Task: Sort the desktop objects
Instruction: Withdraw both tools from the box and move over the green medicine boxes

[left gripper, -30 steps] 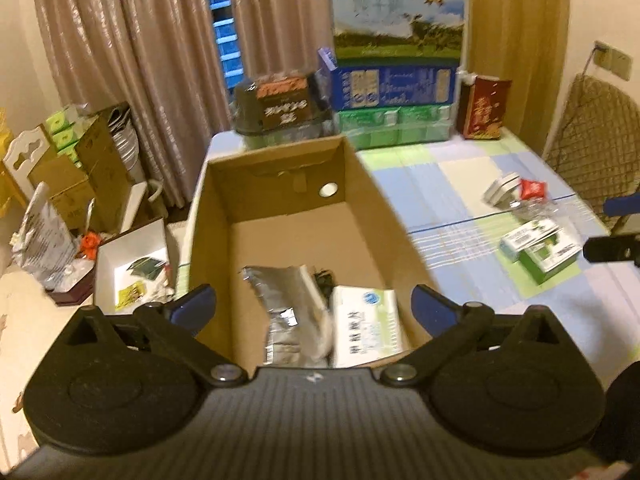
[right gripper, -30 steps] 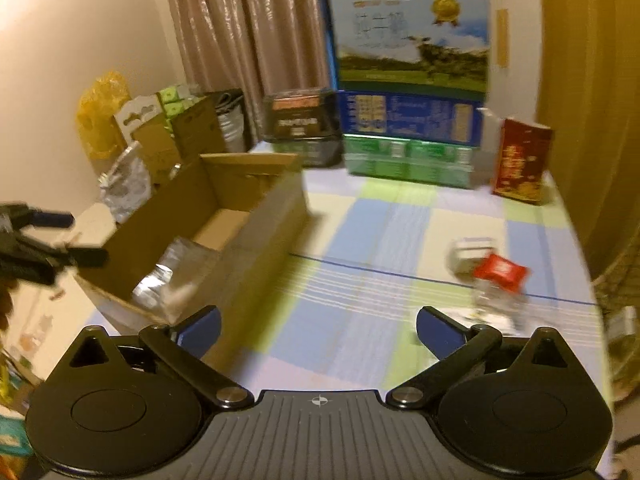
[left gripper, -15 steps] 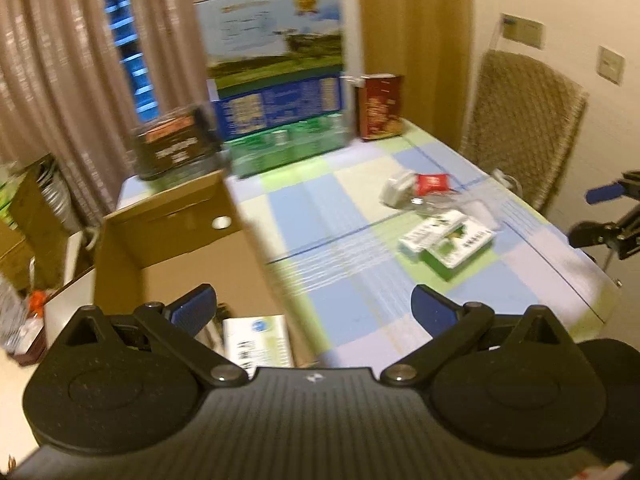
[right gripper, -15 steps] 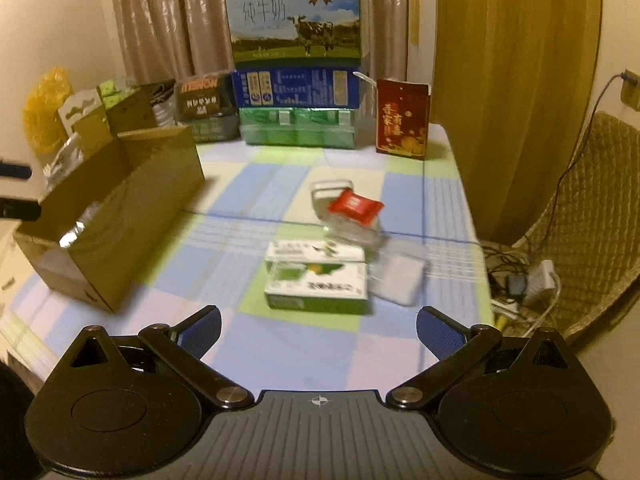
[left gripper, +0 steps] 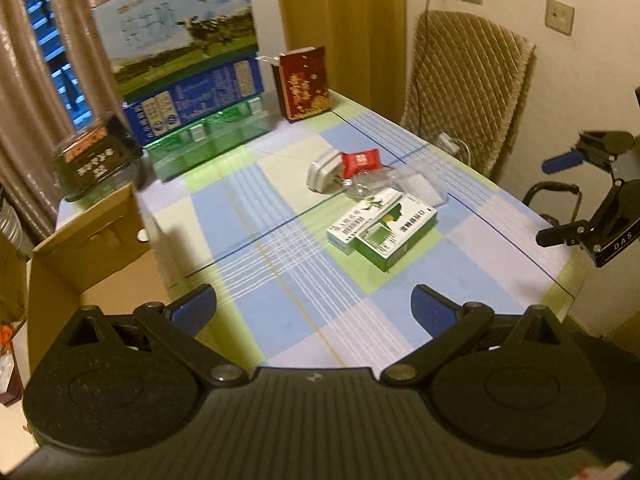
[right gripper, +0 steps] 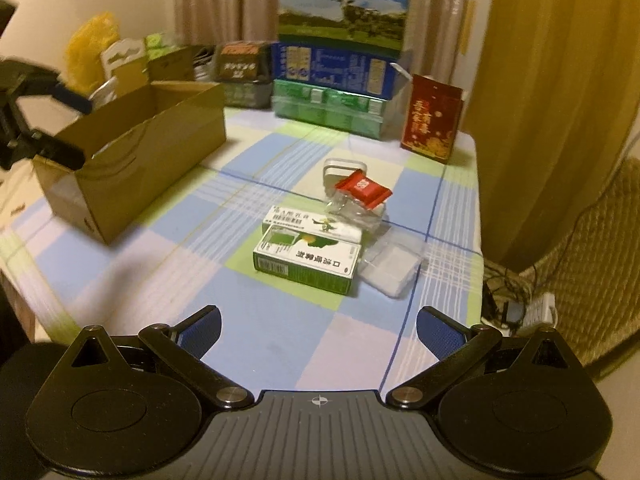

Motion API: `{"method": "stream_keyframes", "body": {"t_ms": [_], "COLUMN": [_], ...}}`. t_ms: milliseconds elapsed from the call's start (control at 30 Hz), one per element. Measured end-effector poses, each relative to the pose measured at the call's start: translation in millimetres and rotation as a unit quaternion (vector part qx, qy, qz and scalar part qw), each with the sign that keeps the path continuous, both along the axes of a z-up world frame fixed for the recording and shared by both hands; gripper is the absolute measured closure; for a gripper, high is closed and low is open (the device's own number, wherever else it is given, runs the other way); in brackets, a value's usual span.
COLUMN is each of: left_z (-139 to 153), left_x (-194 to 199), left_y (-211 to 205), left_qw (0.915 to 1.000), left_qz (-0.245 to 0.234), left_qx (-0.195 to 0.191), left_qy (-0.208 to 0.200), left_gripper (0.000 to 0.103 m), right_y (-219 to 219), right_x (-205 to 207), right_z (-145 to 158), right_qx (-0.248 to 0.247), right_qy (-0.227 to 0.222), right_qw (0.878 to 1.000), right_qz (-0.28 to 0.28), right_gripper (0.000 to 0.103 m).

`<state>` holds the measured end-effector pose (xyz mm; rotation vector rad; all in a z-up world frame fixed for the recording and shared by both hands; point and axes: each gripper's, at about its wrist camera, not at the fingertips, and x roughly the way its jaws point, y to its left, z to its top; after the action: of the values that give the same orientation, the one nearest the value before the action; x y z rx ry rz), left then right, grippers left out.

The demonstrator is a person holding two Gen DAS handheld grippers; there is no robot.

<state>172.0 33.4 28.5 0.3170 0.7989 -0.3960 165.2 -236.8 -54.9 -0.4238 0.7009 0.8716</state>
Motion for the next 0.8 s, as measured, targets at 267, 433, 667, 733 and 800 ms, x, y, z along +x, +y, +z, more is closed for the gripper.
{"method": "stream_keyframes", "body": {"t_ms": [267,433,667,733,800], "left_z": [-15.2,-28.4,-52.2,-59.1,-66.6], "left_x": [15.4,28.6,51.7,59.3,67.4], "left_y": [-24.9,-42.7,-74.6,-84.8,-93.7], "left_qw": [0.9991,0.9971,0.9890,0.9856,0.9820], "left_qz": [-0.030,-0.060,-0.125,-0.147,-0.169], "left_qx": [0.024,0.035,0.049,0.052,0.052], "left_qy": [0.017,0.031,0.061,0.064,0.068], "left_gripper": [0.001,0.001,0.001,0.001,0.001], "right_y": [3.0,0.8,1.4,4.2,8.0], "right_x": [11.3,28.4,57.0,65.9,72.9], "right_z": [-17.5,-27.3,-39.1,-43.8,-49.0], "right_qx": [-0.043,-0.065,-0.090,-0.099,-0.112], "right_qy": [-0.029,-0.037,-0.047,-0.044,-0.044], "right_qw": [0.997,0.994,0.988,0.986,0.982], "right_qz": [0.057,0.078,0.117,0.129,0.145], "right_gripper": [0.002,0.002,0.002,0.002,0.002]}}
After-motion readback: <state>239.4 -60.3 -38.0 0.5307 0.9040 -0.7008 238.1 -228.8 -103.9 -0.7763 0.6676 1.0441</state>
